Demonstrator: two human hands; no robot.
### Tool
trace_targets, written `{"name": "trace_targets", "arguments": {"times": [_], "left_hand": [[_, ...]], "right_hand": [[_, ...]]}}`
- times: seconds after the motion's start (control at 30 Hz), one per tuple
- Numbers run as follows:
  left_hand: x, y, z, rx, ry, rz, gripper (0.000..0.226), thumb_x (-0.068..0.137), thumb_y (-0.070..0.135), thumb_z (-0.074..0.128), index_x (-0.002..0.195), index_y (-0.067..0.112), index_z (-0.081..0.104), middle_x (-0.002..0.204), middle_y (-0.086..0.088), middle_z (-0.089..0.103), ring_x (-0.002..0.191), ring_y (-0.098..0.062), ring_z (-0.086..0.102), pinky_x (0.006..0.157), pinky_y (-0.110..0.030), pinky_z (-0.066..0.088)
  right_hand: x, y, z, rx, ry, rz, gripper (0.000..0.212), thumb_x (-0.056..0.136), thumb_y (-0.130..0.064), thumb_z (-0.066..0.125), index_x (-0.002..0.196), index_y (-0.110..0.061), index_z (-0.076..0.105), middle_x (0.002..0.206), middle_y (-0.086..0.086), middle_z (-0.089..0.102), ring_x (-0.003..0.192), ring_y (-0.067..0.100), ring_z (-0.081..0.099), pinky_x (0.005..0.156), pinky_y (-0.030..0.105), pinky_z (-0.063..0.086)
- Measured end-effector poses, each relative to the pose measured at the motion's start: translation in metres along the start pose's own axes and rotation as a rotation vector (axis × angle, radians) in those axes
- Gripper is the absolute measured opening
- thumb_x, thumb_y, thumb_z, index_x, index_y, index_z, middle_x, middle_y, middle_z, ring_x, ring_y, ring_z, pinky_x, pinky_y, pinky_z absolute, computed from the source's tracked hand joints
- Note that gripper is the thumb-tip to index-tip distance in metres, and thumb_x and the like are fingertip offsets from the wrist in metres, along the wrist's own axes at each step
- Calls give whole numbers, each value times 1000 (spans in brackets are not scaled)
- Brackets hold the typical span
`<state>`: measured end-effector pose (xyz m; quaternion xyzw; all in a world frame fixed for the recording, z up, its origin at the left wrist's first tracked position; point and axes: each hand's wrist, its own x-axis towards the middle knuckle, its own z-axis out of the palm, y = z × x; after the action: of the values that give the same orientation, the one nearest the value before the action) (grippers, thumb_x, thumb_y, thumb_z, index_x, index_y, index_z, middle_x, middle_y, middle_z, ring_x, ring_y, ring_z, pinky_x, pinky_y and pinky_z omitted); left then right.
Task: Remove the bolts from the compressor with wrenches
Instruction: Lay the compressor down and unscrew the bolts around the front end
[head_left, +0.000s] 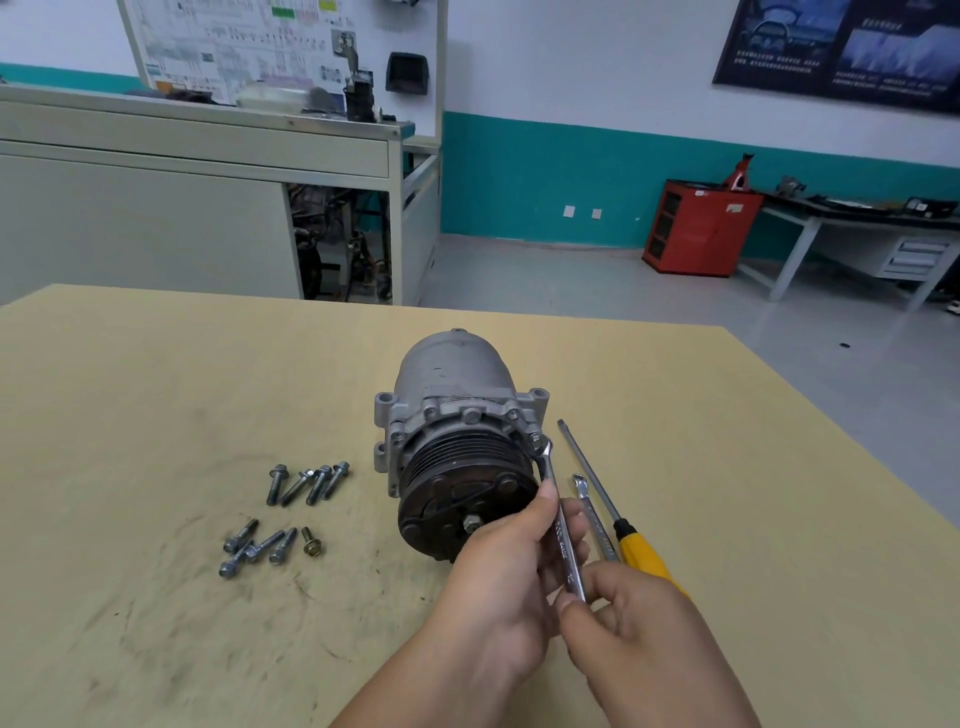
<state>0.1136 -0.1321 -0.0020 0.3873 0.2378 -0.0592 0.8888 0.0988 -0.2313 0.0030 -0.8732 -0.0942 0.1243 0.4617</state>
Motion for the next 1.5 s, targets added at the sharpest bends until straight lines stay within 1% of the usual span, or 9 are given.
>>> {"name": "trace_targets", "arguments": {"times": [0.1, 0.27, 0.57, 0.87, 1.03, 1.17, 1.23, 1.37, 1.5], "left_hand": [[-2, 2, 0, -72, 12, -43, 43, 91, 25, 58, 53, 7, 71, 51, -2, 61, 51, -14, 55, 57, -24, 46], [-3, 2, 4, -151, 1, -132, 37, 91, 26, 55, 60, 10, 67, 49, 1, 58, 45, -12, 55, 43, -19, 36], [0, -4, 10, -23, -32, -137, 35, 95, 39, 45, 78, 15, 64, 58, 4, 65, 50, -10, 59, 53, -22, 38], [-2, -11, 10, 150, -58, 35, 35, 95, 38, 48, 93, 10, 69, 78, 0, 74, 60, -11, 66, 65, -28, 49], [-2, -10, 11, 115, -73, 31, 31, 93, 33, 54, 78, 13, 71, 61, 5, 66, 56, -10, 61, 68, -31, 50], [0, -10, 10, -10, -65, 13, 34, 93, 28, 53, 70, 9, 69, 58, -1, 63, 66, -20, 57, 62, -30, 46], [1, -9, 10, -61, -69, 9, 31, 93, 26, 52, 74, 7, 66, 59, -2, 60, 60, -19, 53, 61, -29, 44], [2, -7, 9, -144, -88, -23, 28, 95, 24, 50, 76, 5, 59, 57, -3, 57, 34, -8, 39, 39, -15, 39], [3, -7, 5, -181, -163, -51, 26, 90, 26, 53, 73, 8, 60, 59, -3, 55, 37, -9, 40, 41, -18, 42]], "right_hand": [[-3, 1, 1, 21, -6, -1, 24, 86, -22, 55, 62, -17, 52, 41, -3, 50, 39, 6, 42, 48, 20, 37], [-1, 8, -3, 609, -163, 217, 33, 94, -12, 47, 65, -3, 57, 41, 15, 48, 30, 19, 37, 33, 19, 31], [4, 16, -6, 978, -76, 192, 21, 66, -15, 56, 48, -3, 57, 32, 4, 31, 22, 6, 22, 34, 10, 22], [-3, 12, -9, 541, 169, 73, 28, 90, -2, 53, 61, -1, 54, 32, 11, 38, 23, 15, 25, 29, 15, 22], [-4, 11, -4, 83, 361, -77, 23, 83, -12, 62, 62, -18, 57, 37, -3, 47, 37, 15, 42, 45, 29, 37], [-6, 9, 1, -104, 351, -123, 21, 83, -19, 59, 64, -24, 50, 46, -19, 53, 54, 12, 50, 54, 20, 38], [-6, 7, -2, 33, 209, -45, 19, 88, -24, 55, 69, -25, 56, 43, -9, 53, 40, 10, 46, 43, 19, 35], [-3, -4, -12, 834, -211, 293, 32, 82, -27, 49, 70, -3, 64, 41, 17, 46, 27, 19, 37, 32, 18, 29], [1, -3, -13, 1124, -271, 297, 22, 69, -22, 54, 64, -1, 59, 40, 16, 43, 25, 20, 38, 29, 21, 32]]}}
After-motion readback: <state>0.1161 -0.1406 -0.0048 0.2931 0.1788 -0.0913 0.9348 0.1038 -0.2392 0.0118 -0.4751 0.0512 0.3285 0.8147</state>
